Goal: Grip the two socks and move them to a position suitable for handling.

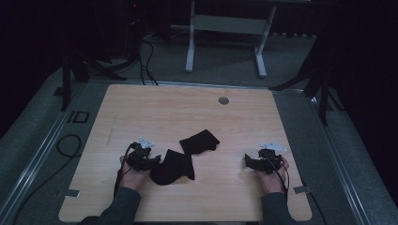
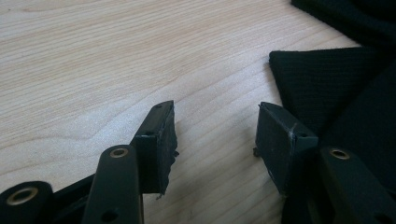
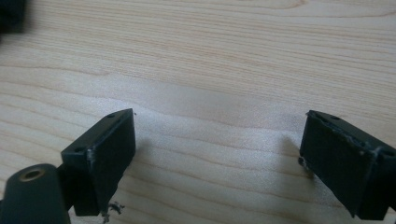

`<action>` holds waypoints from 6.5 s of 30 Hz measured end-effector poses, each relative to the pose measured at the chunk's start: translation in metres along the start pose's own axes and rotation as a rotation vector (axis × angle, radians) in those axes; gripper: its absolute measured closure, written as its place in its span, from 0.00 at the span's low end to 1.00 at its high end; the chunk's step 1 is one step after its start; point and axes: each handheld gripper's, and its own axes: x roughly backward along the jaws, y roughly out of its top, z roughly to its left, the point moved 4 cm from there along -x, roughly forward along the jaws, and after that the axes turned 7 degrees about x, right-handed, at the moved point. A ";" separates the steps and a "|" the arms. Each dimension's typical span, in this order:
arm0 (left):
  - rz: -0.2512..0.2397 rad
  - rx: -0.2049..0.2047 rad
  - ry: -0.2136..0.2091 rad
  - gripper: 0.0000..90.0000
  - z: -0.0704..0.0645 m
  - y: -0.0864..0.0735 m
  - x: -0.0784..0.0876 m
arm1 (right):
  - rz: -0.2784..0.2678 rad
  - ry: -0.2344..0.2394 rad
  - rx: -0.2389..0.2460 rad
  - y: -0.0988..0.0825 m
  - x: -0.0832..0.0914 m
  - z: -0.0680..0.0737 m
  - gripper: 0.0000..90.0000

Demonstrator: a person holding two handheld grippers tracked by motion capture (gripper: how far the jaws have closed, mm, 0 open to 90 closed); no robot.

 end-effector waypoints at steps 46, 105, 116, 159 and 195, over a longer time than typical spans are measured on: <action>0.000 0.003 0.004 0.54 -0.001 0.001 -0.001 | 0.052 0.233 0.263 0.014 0.024 0.102 0.54; -0.038 -0.168 -0.175 0.99 -0.049 0.000 -0.004 | 0.011 0.495 0.346 0.034 0.040 0.192 0.99; -0.038 -0.162 -0.177 1.00 -0.046 0.001 -0.005 | 0.061 0.405 0.169 0.026 0.025 0.143 0.99; -0.031 -0.203 -0.255 1.00 -0.074 -0.004 0.006 | 0.089 0.511 0.534 0.009 0.042 0.231 0.94; 0.021 -0.192 -0.216 1.00 -0.060 -0.008 0.004 | -0.113 0.363 0.197 0.056 0.089 0.110 0.96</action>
